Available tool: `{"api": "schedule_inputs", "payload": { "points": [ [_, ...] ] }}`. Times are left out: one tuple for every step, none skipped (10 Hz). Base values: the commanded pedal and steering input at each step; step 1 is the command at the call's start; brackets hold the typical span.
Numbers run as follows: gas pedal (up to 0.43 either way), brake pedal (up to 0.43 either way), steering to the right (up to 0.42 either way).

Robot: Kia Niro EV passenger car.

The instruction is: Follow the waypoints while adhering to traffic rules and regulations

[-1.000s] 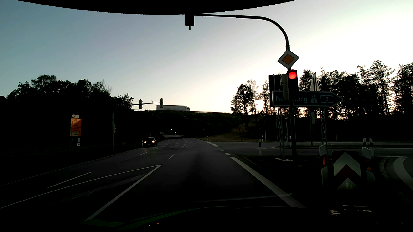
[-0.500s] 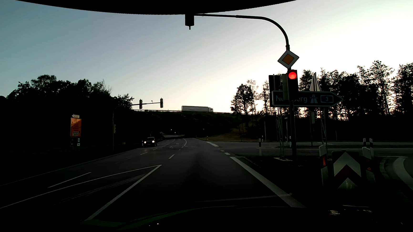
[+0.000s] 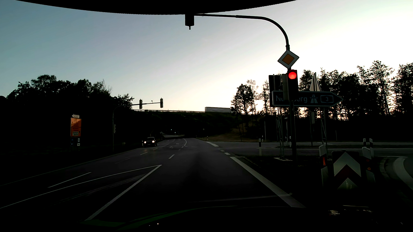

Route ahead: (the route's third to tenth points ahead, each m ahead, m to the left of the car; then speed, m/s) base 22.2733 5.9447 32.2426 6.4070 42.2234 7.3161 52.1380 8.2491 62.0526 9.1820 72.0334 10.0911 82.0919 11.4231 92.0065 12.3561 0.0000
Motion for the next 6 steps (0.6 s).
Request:
{"api": "schedule_inputs", "payload": {
  "points": [
    [0.000, 0.232, -0.011],
    [0.000, 0.232, -0.011],
    [0.000, 0.238, -0.011],
    [0.000, 0.232, -0.011],
    [0.000, 0.238, -0.012],
    [0.000, 0.232, -0.011]
  ]
}}
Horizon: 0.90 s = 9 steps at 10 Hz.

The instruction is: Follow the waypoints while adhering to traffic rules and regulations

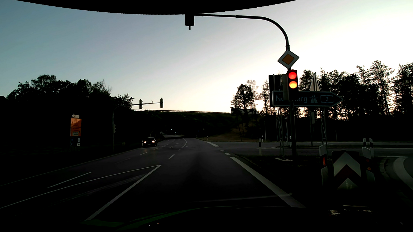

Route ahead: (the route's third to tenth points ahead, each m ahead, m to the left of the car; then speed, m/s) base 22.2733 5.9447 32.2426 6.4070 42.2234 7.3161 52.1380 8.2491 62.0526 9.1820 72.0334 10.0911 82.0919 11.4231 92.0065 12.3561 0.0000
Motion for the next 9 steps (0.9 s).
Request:
{"api": "schedule_inputs", "payload": {
  "points": [
    [0.000, 0.232, -0.011],
    [0.000, 0.232, -0.012],
    [0.000, 0.000, -0.012],
    [0.000, 0.000, -0.012],
    [0.000, 0.000, -0.011],
    [0.067, 0.000, -0.011],
    [0.150, 0.000, -0.011],
    [0.177, 0.000, -0.012],
    [0.240, 0.000, -0.012]
  ]
}}
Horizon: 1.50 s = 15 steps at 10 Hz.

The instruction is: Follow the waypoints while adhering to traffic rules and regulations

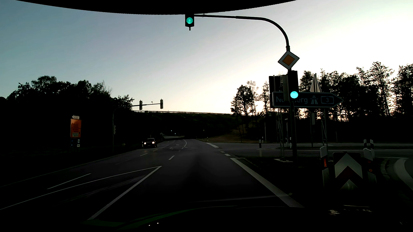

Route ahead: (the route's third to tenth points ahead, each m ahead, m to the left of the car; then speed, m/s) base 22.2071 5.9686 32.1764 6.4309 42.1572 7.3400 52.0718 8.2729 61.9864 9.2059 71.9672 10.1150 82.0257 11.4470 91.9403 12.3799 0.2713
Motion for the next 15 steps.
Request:
{"api": "schedule_inputs", "payload": {
  "points": [
    [0.299, 0.000, -0.012],
    [0.350, 0.000, -0.012],
    [0.378, 0.000, -0.012],
    [0.398, 0.000, -0.012],
    [0.409, 0.000, -0.012],
    [0.409, 0.000, -0.012],
    [0.409, 0.000, -0.014],
    [0.409, 0.000, -0.015],
    [0.409, 0.000, -0.016],
    [0.409, 0.000, -0.017],
    [0.409, 0.000, -0.018],
    [0.409, 0.000, -0.019],
    [0.398, 0.000, -0.019],
    [0.398, 0.000, -0.019],
    [0.398, 0.000, -0.021]
  ]
}}
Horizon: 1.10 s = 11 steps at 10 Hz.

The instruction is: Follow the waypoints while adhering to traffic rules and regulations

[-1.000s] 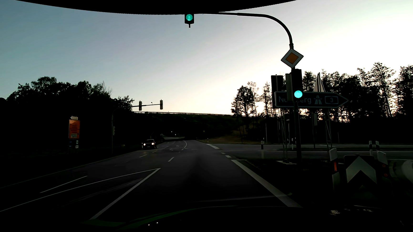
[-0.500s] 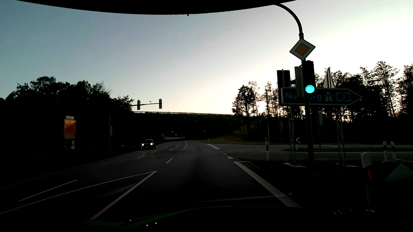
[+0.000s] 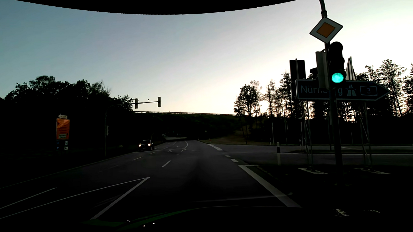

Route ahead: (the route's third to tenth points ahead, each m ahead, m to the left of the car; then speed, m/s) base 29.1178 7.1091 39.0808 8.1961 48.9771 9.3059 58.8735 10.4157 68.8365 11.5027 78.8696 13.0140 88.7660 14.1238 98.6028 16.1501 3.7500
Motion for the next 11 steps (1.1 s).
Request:
{"api": "schedule_inputs", "payload": {
  "points": [
    [0.398, 0.000, -0.020],
    [0.390, 0.000, -0.021],
    [0.390, 0.000, -0.020],
    [0.390, 0.000, -0.021],
    [0.390, 0.000, -0.020],
    [0.378, 0.000, -0.020],
    [0.378, 0.000, -0.018],
    [0.378, 0.000, -0.018],
    [0.378, 0.000, -0.017],
    [0.378, 0.000, -0.014],
    [0.378, 0.000, -0.008]
  ]
}}
